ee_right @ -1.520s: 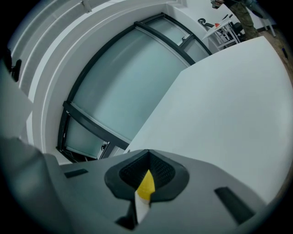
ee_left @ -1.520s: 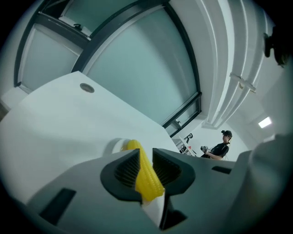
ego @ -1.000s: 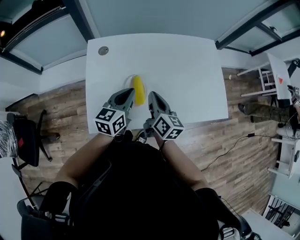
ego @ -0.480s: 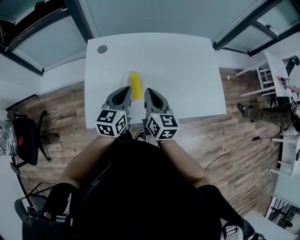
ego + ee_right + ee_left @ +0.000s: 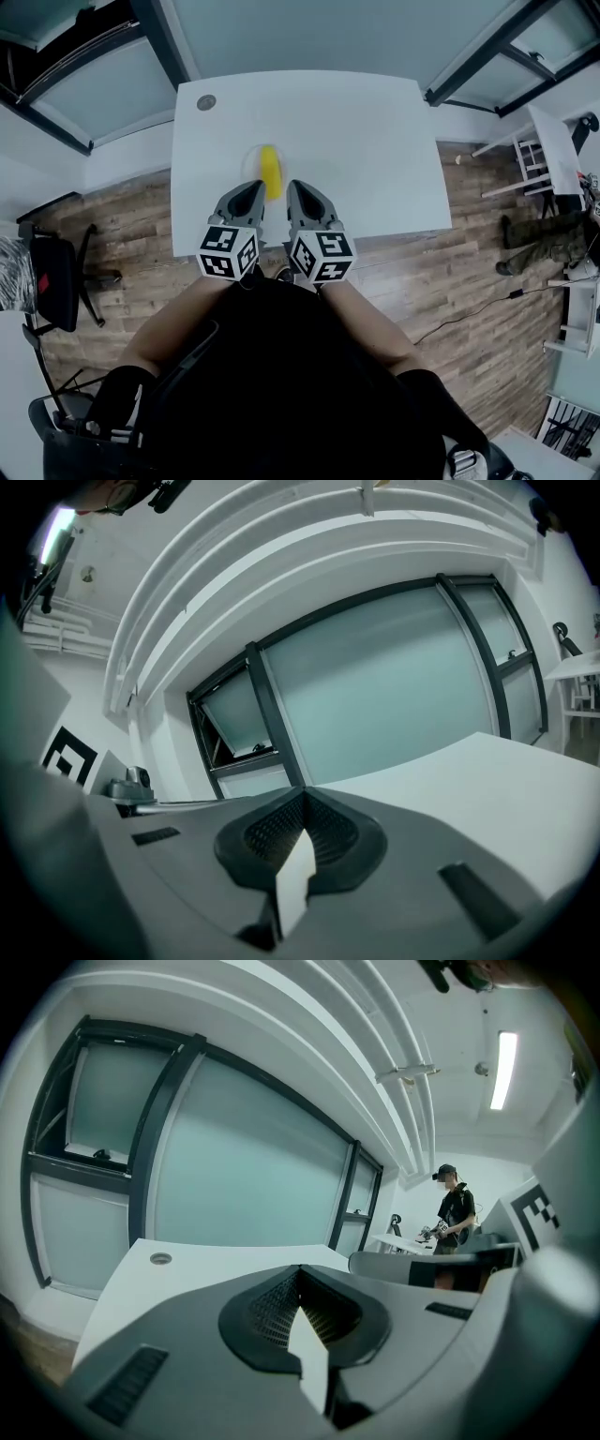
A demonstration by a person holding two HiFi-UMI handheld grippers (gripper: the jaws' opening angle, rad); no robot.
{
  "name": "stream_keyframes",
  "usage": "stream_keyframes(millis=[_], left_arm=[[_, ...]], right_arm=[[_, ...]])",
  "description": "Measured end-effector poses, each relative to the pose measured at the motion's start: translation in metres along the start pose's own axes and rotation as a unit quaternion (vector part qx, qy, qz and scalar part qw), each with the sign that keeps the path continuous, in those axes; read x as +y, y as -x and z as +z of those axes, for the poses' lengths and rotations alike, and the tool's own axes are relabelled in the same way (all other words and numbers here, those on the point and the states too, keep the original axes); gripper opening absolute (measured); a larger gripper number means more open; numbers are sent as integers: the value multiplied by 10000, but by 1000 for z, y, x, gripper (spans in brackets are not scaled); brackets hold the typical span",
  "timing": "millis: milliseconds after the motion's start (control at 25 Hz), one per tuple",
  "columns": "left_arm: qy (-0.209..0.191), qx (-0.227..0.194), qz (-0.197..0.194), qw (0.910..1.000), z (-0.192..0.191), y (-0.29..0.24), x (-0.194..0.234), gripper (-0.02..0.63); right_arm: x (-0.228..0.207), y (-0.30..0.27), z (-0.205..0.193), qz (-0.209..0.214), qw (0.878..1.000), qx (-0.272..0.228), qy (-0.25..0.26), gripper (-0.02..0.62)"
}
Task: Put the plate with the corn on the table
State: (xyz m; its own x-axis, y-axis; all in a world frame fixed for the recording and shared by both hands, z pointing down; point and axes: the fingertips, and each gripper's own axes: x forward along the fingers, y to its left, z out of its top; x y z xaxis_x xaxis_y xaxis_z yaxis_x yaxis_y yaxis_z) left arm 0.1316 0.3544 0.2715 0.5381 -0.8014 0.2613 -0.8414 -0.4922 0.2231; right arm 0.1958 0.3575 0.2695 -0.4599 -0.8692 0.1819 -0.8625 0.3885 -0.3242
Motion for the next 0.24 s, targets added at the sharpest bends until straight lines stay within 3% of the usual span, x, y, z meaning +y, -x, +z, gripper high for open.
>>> stream_keyframes(millis=[240], left_arm=[[-43, -77, 7, 10000, 9, -4, -6, 2]], right_arm=[[-1, 3, 9, 43, 9999, -89, 92, 0]])
